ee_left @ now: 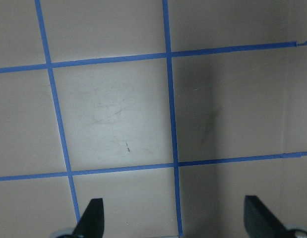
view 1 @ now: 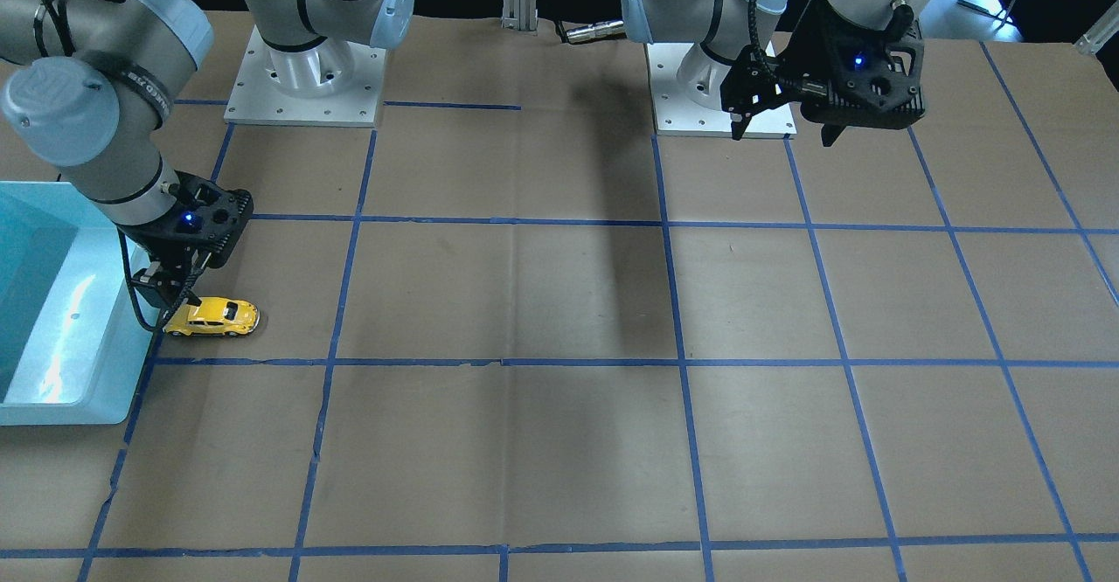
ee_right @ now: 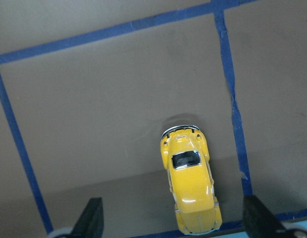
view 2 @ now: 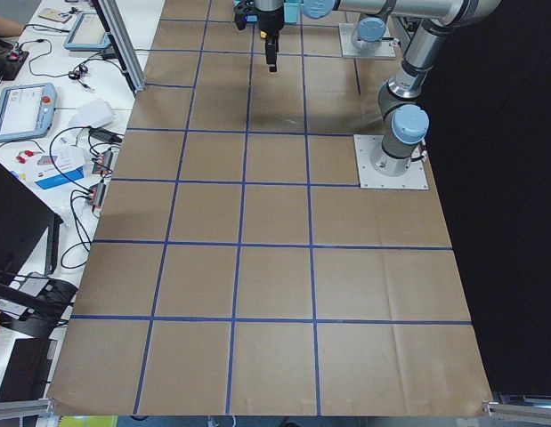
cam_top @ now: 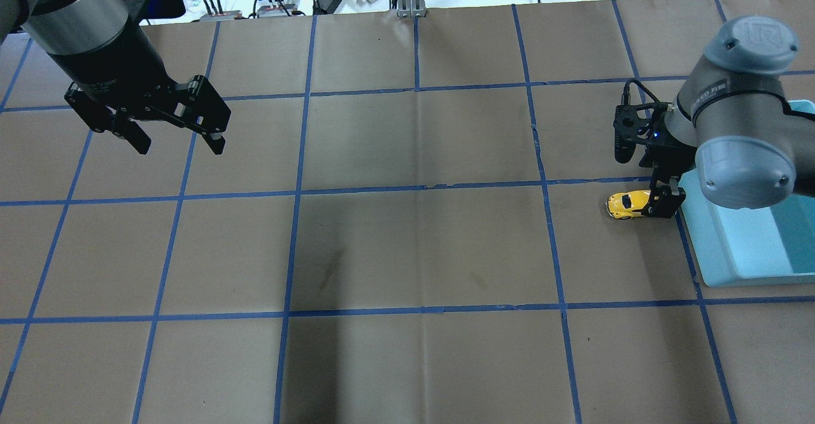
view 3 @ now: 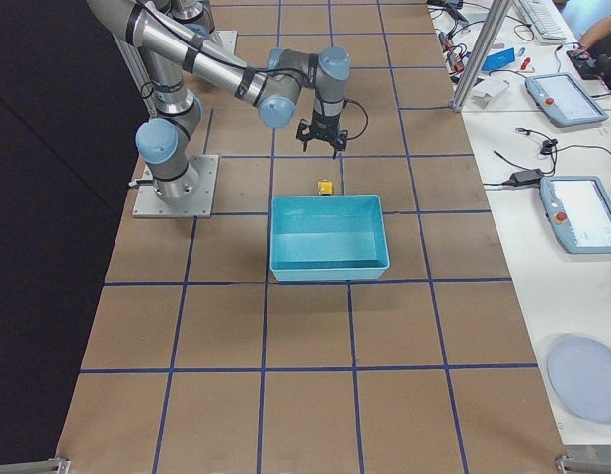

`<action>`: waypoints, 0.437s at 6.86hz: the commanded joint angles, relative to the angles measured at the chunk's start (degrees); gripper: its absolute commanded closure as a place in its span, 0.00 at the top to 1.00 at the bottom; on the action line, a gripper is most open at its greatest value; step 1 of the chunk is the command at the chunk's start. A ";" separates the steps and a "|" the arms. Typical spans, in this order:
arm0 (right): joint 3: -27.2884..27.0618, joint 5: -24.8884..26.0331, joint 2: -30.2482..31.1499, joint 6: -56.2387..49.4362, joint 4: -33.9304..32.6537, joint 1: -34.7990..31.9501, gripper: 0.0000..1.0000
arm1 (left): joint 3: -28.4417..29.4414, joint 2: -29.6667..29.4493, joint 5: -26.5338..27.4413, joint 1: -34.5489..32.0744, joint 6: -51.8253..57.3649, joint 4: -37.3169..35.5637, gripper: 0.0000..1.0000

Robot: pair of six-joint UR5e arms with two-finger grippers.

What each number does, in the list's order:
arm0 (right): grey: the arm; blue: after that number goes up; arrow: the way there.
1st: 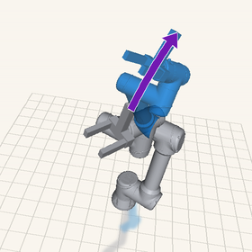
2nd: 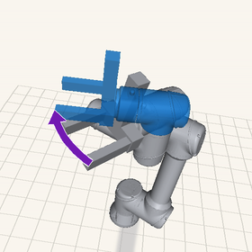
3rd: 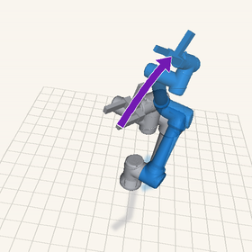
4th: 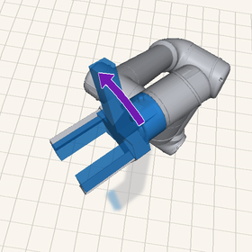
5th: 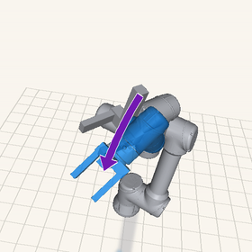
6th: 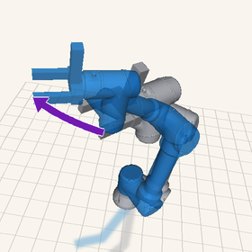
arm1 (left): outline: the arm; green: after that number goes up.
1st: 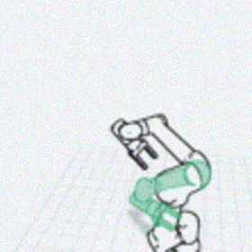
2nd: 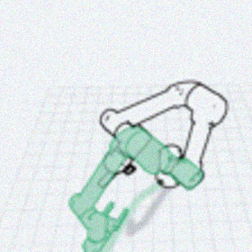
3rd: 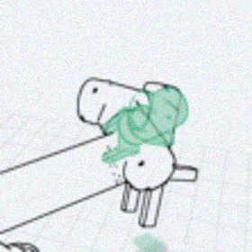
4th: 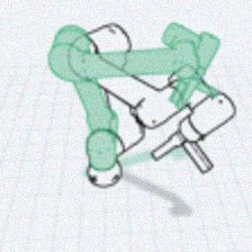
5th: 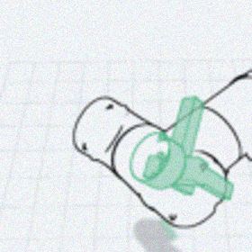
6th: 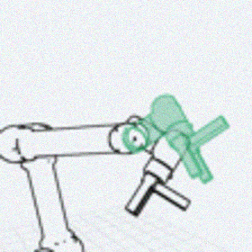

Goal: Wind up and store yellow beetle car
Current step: 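Close the right gripper on the yellow car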

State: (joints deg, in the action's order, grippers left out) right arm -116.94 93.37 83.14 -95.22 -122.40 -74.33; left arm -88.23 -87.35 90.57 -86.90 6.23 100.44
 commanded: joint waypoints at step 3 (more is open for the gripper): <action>-2.86 0.06 -7.45 -10.69 -14.43 1.82 1.00 | -0.18 0.86 -0.13 -0.02 -0.08 0.55 1.00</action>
State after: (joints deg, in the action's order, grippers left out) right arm -119.52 93.30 77.32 -104.90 -134.79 -72.58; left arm -87.97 -87.01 90.57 -86.92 6.15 100.81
